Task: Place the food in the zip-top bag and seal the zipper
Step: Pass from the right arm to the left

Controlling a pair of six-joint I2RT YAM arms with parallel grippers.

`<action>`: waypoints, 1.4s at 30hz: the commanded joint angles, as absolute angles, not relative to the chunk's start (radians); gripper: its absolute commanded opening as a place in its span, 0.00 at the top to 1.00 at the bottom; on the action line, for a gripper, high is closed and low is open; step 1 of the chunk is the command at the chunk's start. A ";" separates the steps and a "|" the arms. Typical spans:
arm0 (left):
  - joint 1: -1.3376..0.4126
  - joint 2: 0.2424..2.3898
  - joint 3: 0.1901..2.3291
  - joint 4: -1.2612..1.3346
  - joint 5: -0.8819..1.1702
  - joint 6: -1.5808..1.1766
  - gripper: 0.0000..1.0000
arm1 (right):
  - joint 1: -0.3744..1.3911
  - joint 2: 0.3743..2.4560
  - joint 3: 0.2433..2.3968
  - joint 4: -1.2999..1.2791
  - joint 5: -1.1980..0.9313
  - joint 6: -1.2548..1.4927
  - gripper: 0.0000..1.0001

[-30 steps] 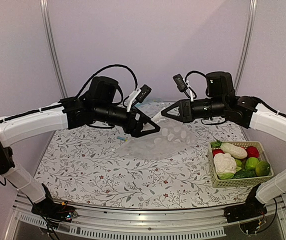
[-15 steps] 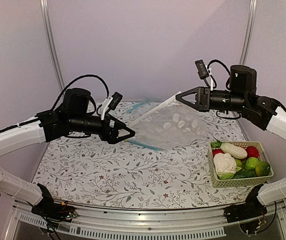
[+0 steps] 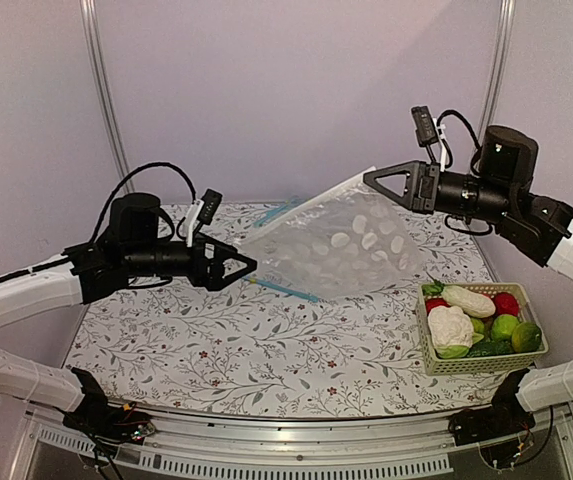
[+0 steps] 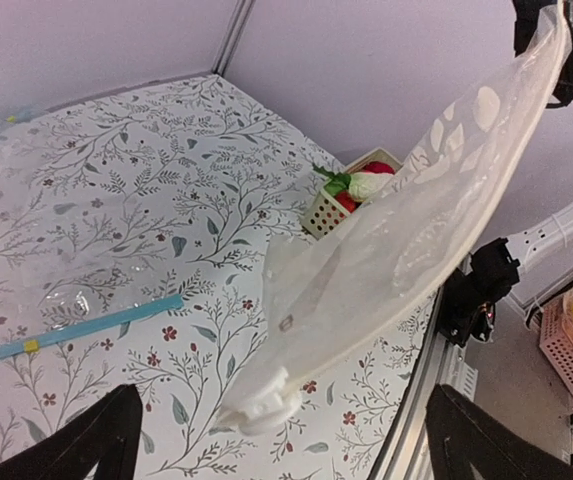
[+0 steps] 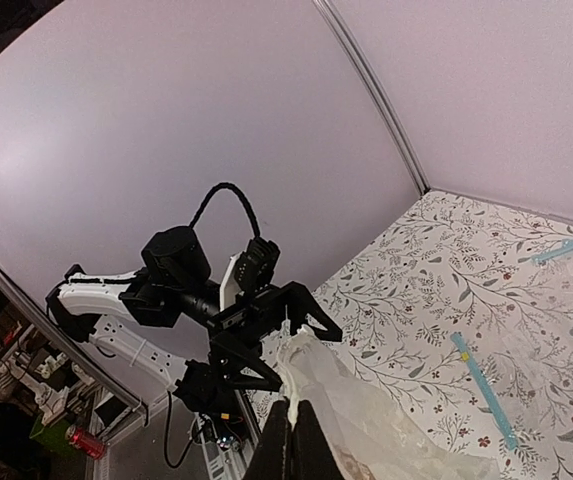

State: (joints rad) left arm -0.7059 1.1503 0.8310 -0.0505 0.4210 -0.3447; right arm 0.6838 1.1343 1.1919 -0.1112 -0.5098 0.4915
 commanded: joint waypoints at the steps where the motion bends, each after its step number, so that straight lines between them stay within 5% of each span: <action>1: -0.693 1.155 0.813 0.083 0.434 -0.378 0.01 | 0.678 1.108 1.165 -0.043 -0.511 0.543 1.00; 27: -0.694 1.227 0.775 0.316 0.460 -0.498 0.46 | 0.677 1.068 1.107 0.092 -0.468 0.652 1.00; 31: -0.694 1.228 0.774 0.337 0.457 -0.502 0.61 | 0.677 1.066 1.103 0.094 -0.463 0.653 1.00; 42: -0.693 1.240 0.781 0.365 0.445 -0.500 0.68 | 0.678 1.072 1.089 0.107 -0.462 0.671 1.00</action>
